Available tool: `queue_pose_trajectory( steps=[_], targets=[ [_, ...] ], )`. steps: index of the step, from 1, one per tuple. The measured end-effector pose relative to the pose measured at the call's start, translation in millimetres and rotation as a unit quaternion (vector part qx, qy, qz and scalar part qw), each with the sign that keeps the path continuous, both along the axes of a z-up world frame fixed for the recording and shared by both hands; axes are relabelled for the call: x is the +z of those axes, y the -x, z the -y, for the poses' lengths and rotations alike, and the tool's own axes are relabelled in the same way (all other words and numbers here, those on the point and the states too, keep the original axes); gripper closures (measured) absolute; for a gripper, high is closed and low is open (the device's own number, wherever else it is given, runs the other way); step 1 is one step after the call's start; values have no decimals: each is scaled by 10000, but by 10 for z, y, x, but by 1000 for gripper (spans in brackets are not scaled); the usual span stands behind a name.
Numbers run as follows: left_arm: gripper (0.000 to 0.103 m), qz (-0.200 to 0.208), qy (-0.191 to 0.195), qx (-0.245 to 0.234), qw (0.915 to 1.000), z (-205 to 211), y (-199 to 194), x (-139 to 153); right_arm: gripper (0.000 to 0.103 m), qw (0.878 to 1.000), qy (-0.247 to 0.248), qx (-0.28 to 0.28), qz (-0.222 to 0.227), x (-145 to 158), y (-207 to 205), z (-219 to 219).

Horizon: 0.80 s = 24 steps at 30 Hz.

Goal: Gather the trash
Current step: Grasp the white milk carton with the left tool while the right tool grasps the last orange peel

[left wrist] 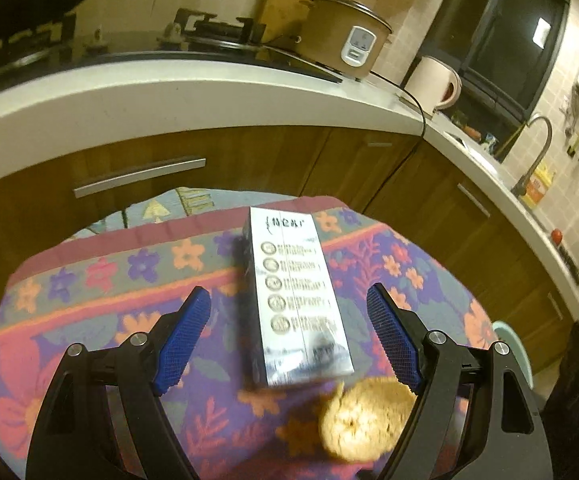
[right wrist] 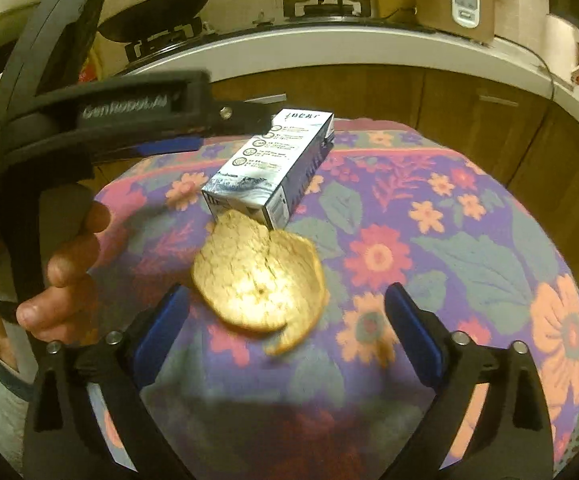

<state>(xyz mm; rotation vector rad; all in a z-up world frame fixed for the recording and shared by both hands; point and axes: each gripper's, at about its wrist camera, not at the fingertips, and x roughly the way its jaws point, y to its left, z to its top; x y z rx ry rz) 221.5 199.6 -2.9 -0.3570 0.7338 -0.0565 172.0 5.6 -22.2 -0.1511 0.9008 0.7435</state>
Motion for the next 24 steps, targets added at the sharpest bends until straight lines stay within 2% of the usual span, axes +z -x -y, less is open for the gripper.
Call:
queue_pose_trajectory(
  steps=[6,8,12,16,22,24],
  targets=[
    [25,-91,173,50,9998,-127,-125,-48,8,9998,91,115,-123,-49,-7,-165],
    [25,-126,164,17,9998,-130,-162,-49,9,9993,360,-6,-40,-79,-15,-253],
    [25,-175,129,-99,9997,-91,-205,-62,38,9991,414,32,-31,-100,-4,-277],
    [25,-328,-16,-262,9991,17,-265,-119,65,9998,116,-28,-167,-61,42,-122],
    [24,-663,-513,-399,9957,284,-402,-214,70,9990,-105,-295,-310,-43,122,162],
    [25,-722,-687,-395,9942,352,-441,-225,71,9991,-62,-358,-223,-30,139,218]
  ],
)
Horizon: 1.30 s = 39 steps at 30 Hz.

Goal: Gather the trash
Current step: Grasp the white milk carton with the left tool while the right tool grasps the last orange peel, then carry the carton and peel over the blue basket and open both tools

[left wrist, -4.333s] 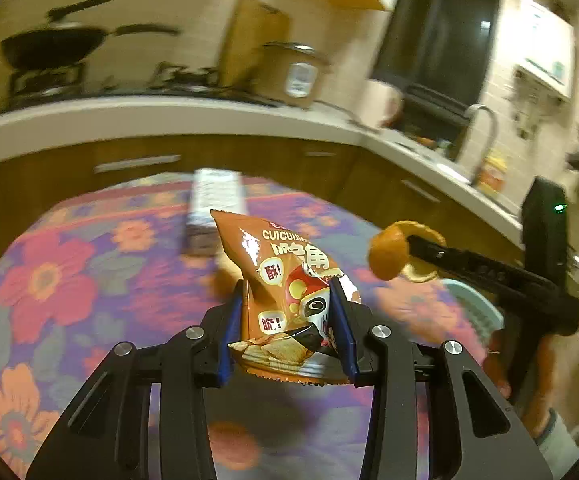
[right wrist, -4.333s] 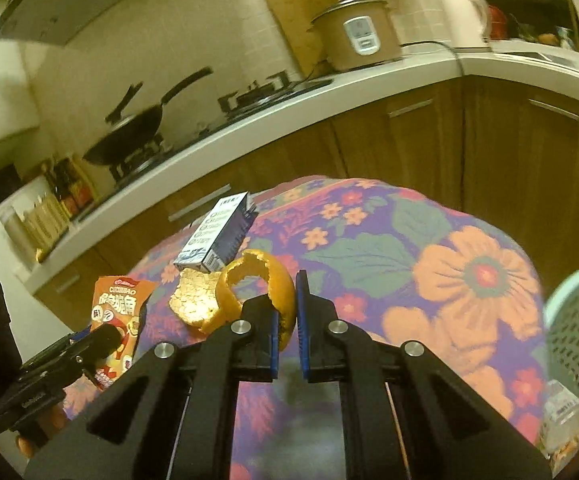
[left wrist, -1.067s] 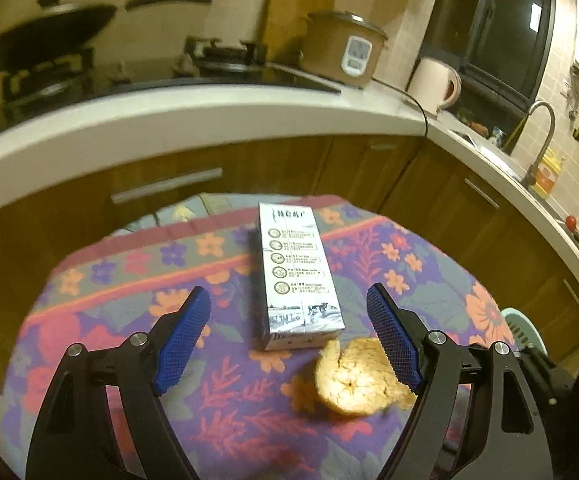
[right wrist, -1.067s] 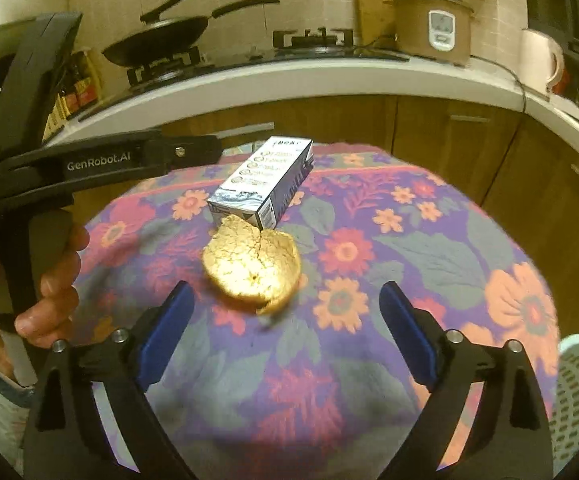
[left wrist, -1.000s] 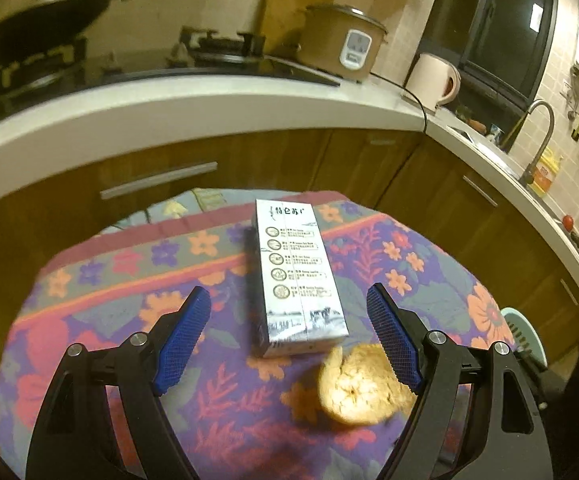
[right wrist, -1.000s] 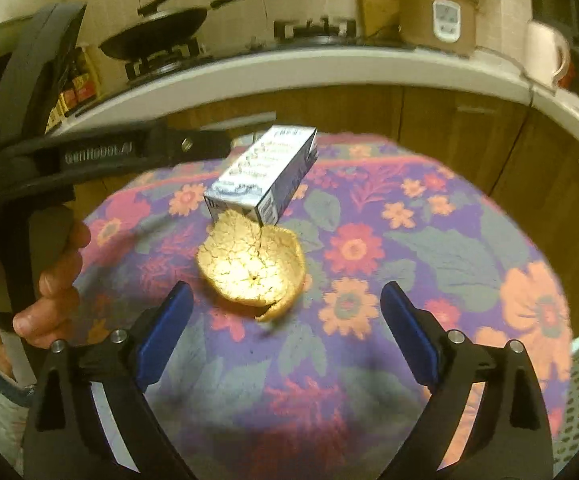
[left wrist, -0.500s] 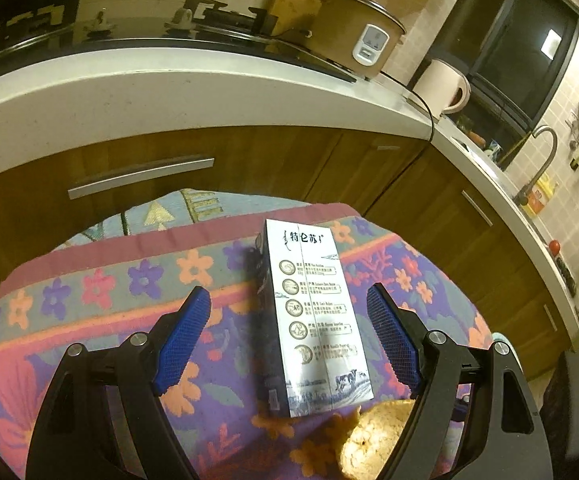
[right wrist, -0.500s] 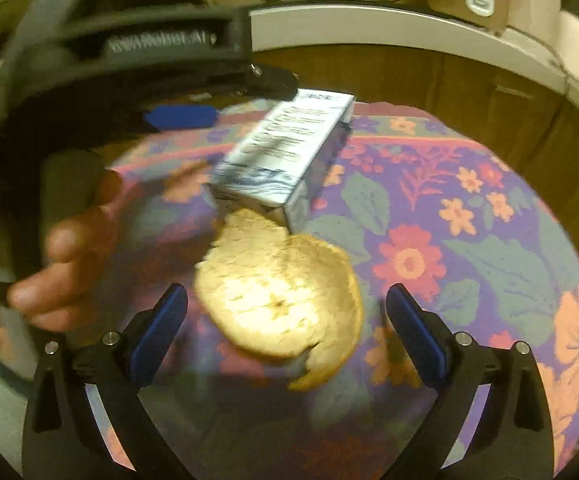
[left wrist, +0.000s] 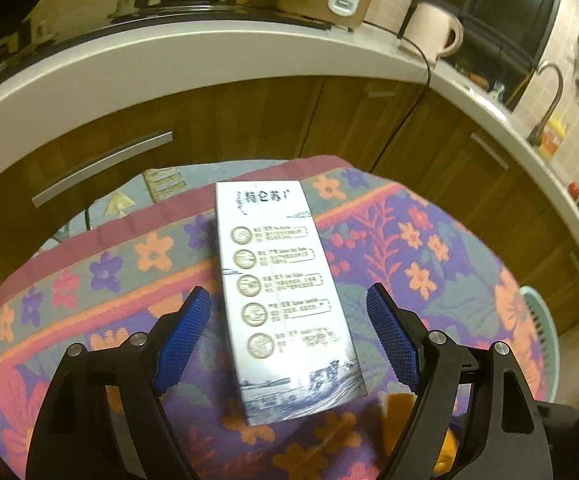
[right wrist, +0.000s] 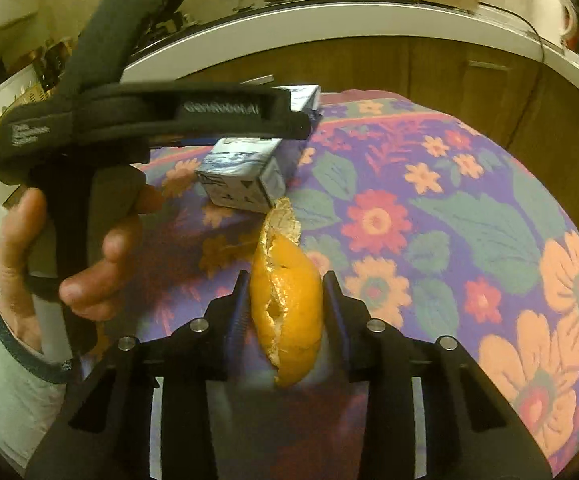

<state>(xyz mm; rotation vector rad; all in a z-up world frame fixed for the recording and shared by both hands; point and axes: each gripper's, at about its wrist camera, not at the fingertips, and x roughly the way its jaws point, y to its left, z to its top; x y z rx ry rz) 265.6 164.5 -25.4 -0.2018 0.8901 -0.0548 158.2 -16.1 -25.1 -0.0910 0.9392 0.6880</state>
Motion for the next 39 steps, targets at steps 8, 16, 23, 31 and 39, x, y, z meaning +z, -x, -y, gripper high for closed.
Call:
queue_pose_trajectory(
  steps=[8,16,23,31,39],
  targets=[
    [44,-181,-725,28,9972,199,-11,-3,72,9991,-113,-366,192,144,51,433],
    [47,374,-319,-344,9982,494,338,235,72,9940,-275,-982,404,302,112,1154],
    [48,680,-38,-924,9934,1159,490,446,72,9836,-409,-1683,511,361,168,1890],
    [48,727,-64,-1776,9814,2289,608,446,72,9664,-390,-2500,449,264,253,2800],
    [47,428,383,-2382,9695,3134,584,170,72,9435,-474,-3268,-255,-191,229,3518]
  ],
)
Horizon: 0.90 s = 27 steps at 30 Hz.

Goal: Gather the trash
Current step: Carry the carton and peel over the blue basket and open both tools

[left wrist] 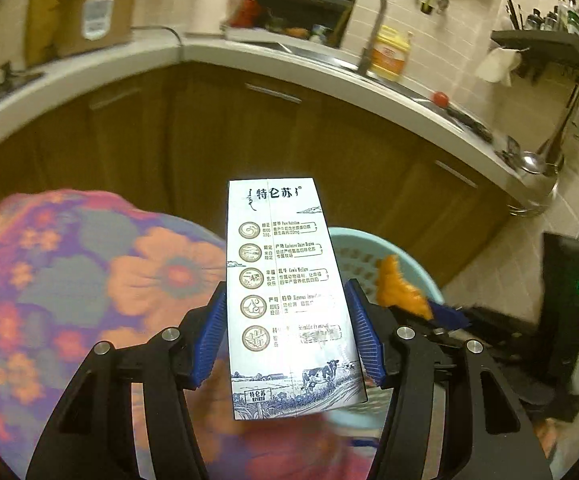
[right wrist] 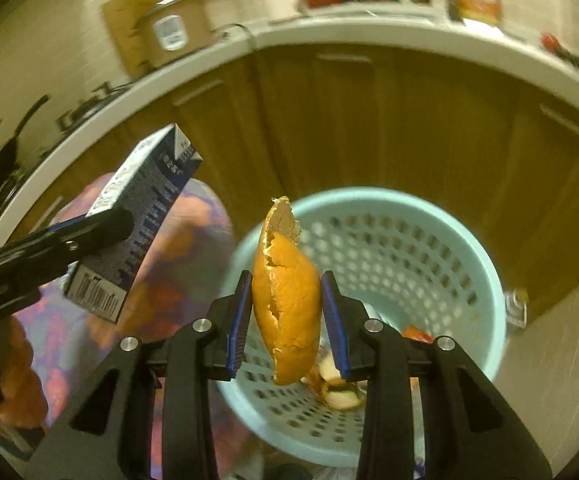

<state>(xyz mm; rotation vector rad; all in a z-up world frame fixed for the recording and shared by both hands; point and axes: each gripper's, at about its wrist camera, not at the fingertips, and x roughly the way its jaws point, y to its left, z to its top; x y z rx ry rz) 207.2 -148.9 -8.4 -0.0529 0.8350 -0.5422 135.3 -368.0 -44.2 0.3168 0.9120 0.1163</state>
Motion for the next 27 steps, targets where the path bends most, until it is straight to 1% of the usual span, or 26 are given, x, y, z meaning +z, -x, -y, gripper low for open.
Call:
queue_pose_trajectory(
  steps=[2,4,8,10,11,12,13,14,15,17,20,23,27],
  targets=[
    [47,-120,53,-66,9999,116,-19,-69,72,9992,-266,-196,-237,-137,-20,158],
    [47,-229,9,-135,9996,236,-45,-145,72,9975,-359,-421,-442,-263,-27,305],
    [47,-318,-135,-274,9990,409,-25,-261,71,9958,-371,-613,-576,-353,-22,457],
    [47,-353,-179,-371,9985,476,-20,-290,69,9953,-385,-670,-585,-349,-26,487],
    [47,-356,-199,-409,9983,499,-29,-297,66,9949,-414,-697,-604,-350,-39,497],
    [47,-337,-231,-448,9982,530,-13,-308,54,9944,-479,-718,-612,-354,-45,513],
    [47,-315,-246,-486,9980,545,-3,-307,44,9941,-541,-735,-588,-349,-37,534],
    [45,-308,-256,-519,9978,557,9,-300,42,9941,-561,-749,-544,-335,-12,561],
    [45,-291,-261,-550,9977,566,23,-290,42,9944,-524,-749,-525,-320,-41,566],
    [40,-224,-255,-568,9978,546,57,-272,42,9953,-368,-748,-485,-292,-14,550],
    [39,-167,-193,-517,9983,454,102,-239,42,9957,-394,-726,-420,-238,34,531],
    [37,-138,-111,-406,9990,318,155,-196,42,9973,-279,-602,-329,-153,86,422],
    [36,-1,-51,-179,9998,81,271,-114,42,9986,-97,-481,-172,-9,163,230]
  ],
)
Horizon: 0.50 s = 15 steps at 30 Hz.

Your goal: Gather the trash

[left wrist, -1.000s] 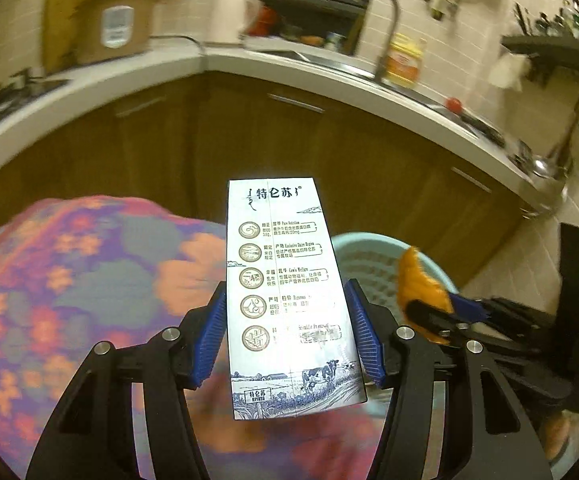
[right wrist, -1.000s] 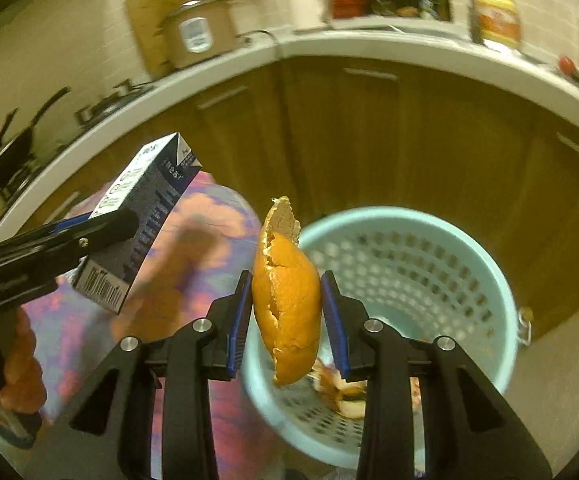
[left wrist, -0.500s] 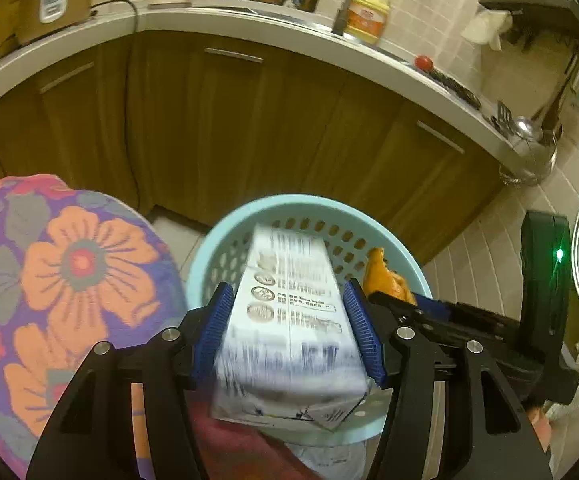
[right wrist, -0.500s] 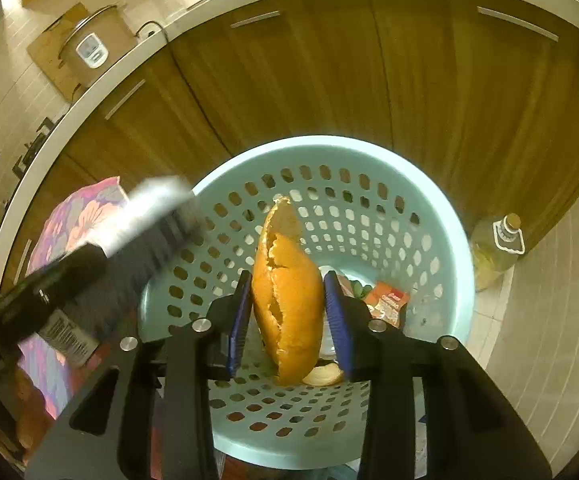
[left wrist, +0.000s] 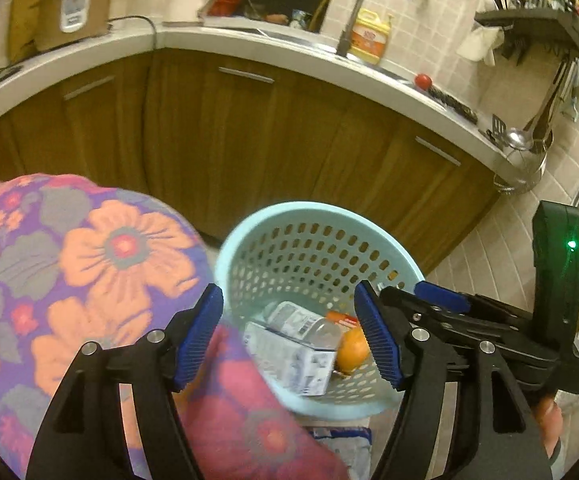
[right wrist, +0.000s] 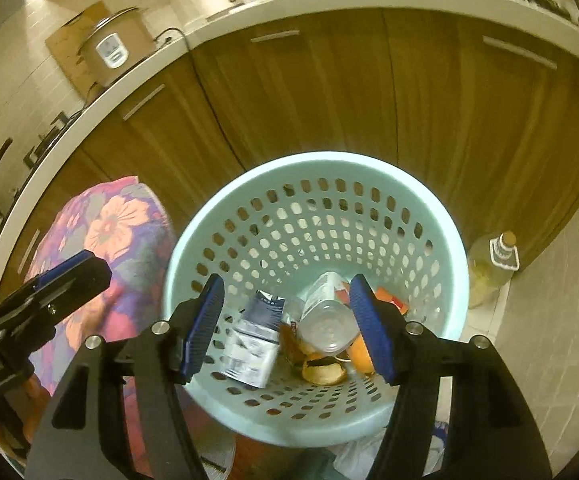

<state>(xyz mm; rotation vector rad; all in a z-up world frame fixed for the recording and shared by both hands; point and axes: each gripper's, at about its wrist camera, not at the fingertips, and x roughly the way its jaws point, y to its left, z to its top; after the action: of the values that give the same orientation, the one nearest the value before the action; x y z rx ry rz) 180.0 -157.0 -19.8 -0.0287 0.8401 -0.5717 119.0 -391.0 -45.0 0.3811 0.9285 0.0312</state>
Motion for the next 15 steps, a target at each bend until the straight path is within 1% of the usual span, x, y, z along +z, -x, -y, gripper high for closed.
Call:
queue_pose_trajectory(
  steps=[3,5,8,12,13,15],
  targets=[
    [34,182,66,255,9995,-229,128,97,42,9999,46,78,116,103,74,-117],
    [29,370,74,433,9983,-356,230,171,42,9996,74,138,241,194,149,-222],
    [24,710,33,797,9943,-578,401,276,42,9985,228,190,457,319,274,-388],
    [20,1163,-82,1296,9847,-820,616,352,42,9958,505,224,730,447,437,-613],
    [19,1302,-122,1436,9810,-876,672,354,42,9951,546,221,797,469,478,-661],
    [18,1459,-211,1590,9762,-944,730,342,39,9933,634,213,941,507,560,-747]
  ],
)
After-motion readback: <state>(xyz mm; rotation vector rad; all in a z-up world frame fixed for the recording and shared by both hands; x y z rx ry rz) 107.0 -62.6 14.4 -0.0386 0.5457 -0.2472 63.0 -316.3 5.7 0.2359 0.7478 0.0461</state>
